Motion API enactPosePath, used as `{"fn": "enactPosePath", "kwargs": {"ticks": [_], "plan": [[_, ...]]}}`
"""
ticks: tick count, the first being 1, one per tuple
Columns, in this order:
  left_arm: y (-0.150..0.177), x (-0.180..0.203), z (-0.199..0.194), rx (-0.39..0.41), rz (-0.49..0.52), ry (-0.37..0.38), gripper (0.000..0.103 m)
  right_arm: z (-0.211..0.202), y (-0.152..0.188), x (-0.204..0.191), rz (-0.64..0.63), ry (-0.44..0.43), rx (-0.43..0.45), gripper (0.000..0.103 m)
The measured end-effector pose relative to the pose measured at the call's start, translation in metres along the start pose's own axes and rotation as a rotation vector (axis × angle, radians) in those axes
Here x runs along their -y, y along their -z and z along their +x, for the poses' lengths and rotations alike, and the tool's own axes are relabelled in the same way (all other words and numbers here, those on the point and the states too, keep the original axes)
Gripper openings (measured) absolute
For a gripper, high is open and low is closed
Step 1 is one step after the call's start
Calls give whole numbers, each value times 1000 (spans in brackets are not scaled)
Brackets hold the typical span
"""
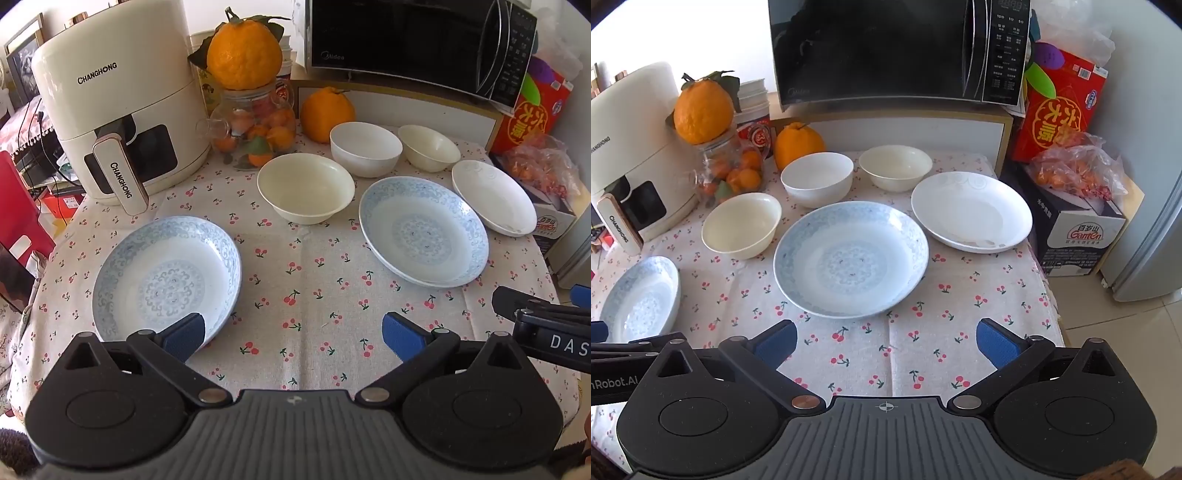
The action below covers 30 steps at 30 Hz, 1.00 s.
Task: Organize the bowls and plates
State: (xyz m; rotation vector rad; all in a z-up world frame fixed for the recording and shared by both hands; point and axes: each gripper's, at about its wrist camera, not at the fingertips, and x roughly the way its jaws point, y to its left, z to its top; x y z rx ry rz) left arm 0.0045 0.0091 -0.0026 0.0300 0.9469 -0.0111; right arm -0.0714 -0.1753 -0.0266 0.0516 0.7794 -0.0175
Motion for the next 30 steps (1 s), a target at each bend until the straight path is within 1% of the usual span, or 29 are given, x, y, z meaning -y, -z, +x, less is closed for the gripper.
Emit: {"fn": "enactPosePath", "kwargs": {"ticks": [30], "plan": [[0,-2,0,-1,-13,-1,103,2,-2,-2,-8,-3,-12,103]]}}
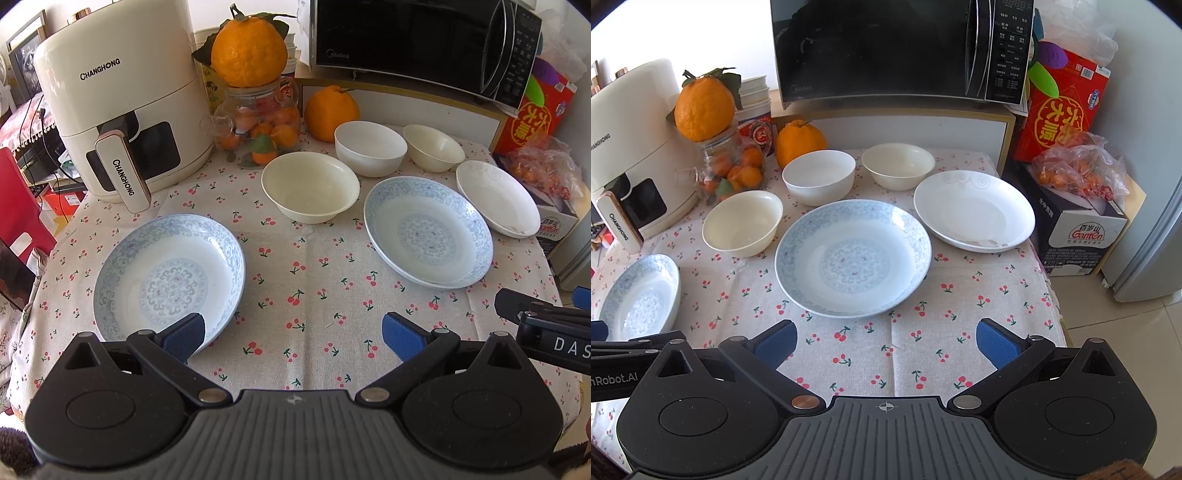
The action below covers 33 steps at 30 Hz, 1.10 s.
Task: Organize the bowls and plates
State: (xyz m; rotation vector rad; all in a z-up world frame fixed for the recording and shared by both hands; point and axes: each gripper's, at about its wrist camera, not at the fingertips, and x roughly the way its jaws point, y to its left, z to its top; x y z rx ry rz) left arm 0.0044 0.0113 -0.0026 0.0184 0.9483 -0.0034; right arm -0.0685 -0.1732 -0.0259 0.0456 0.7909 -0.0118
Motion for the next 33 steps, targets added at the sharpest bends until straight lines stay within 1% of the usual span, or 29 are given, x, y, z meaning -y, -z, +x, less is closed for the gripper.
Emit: {"fn": "enactPosePath", "kwargs": {"ticks": [33], "plan": [[1,0,1,-6,-5,7,103,1,0,0,2,3,-3,103]]}}
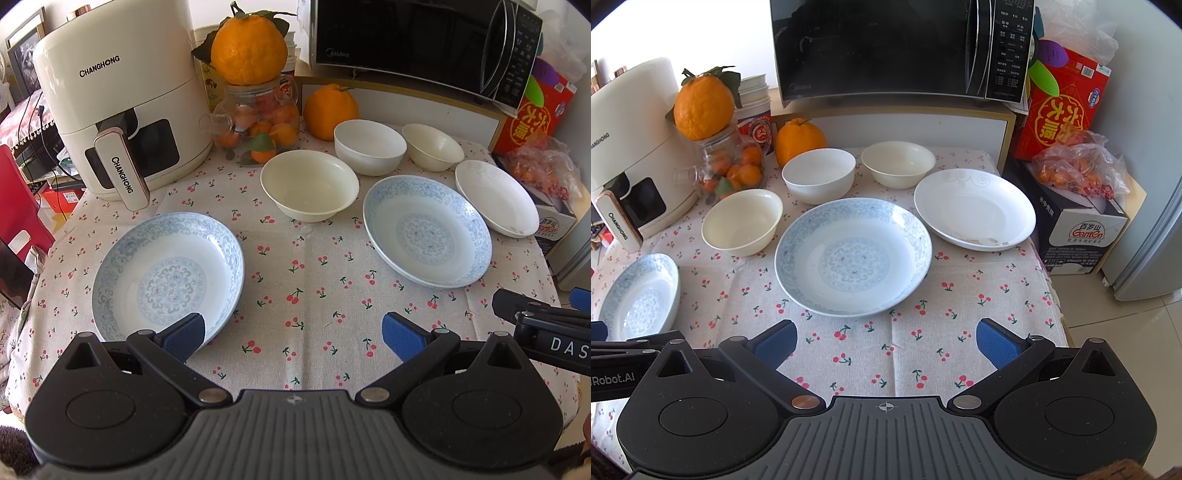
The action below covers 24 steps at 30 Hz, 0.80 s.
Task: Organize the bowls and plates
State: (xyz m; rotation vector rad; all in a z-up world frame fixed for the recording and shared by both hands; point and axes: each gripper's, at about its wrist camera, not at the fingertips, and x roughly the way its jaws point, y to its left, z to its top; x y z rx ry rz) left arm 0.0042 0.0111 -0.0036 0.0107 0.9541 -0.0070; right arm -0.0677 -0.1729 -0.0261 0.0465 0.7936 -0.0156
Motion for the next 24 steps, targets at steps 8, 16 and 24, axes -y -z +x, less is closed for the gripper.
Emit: {"fn": "enactPosePath", "kwargs": {"ticks": [8,16,24], "plan": [[0,0,0,0,0,-1,103,0,0,1,1,-2,0,103],[0,-2,0,5,0,-5,103,-1,-2,1,3,7,12,103],[-3,-2,3,46,9,-2,103,2,-5,-2,-24,39,52,103]]}}
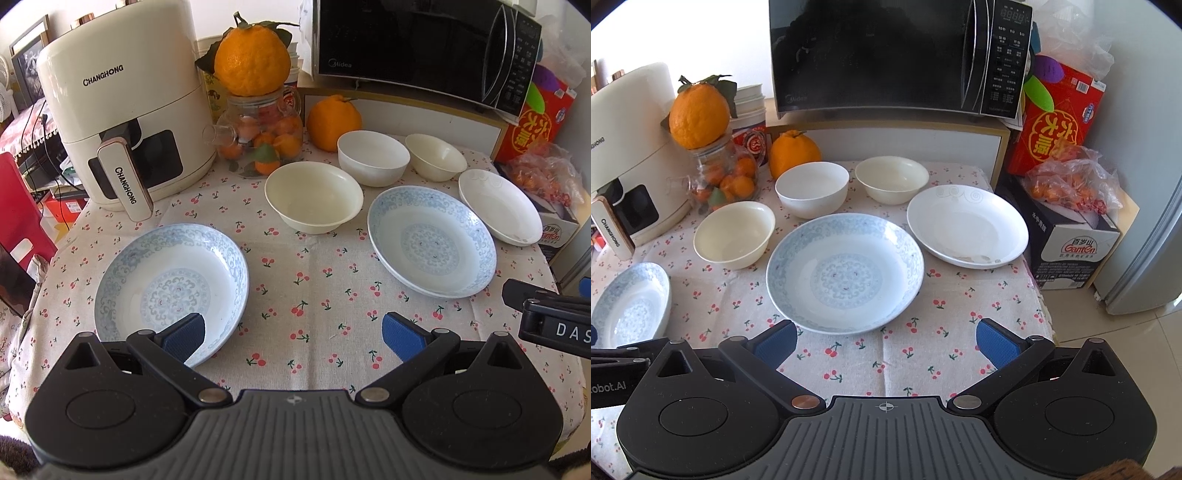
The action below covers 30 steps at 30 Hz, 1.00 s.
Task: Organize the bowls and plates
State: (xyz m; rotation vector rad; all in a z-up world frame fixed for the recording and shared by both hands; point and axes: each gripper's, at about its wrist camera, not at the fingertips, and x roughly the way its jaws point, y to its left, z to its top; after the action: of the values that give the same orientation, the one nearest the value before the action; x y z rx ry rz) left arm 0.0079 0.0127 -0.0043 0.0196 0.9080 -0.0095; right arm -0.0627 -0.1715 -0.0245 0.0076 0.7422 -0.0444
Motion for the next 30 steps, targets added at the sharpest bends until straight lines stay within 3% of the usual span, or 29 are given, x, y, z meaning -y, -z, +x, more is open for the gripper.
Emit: {"fn": "enactPosePath", "kwargs": {"ticks": [8,15,20,23,27,30], "plan": [[-2,1,-1,136,44,108,103,-2,-10,-5,-107,64,110,103],[-16,1,2,132,115,207,103,-18,-15,-10,-210,1,293,103],[-26,-3,17,80,72,225,102,-15,-32,-4,-201,-50,247,103],[-31,-2,28,45,65,224,101,-4,-38,3,-185,-106,181,103],[-34,-1,42,30,74,227,96,23,-43,8,-157,-107,68,103],[-32,-4,54,37,53,284,90,45,-39,18,-87,-129,1,103]]}}
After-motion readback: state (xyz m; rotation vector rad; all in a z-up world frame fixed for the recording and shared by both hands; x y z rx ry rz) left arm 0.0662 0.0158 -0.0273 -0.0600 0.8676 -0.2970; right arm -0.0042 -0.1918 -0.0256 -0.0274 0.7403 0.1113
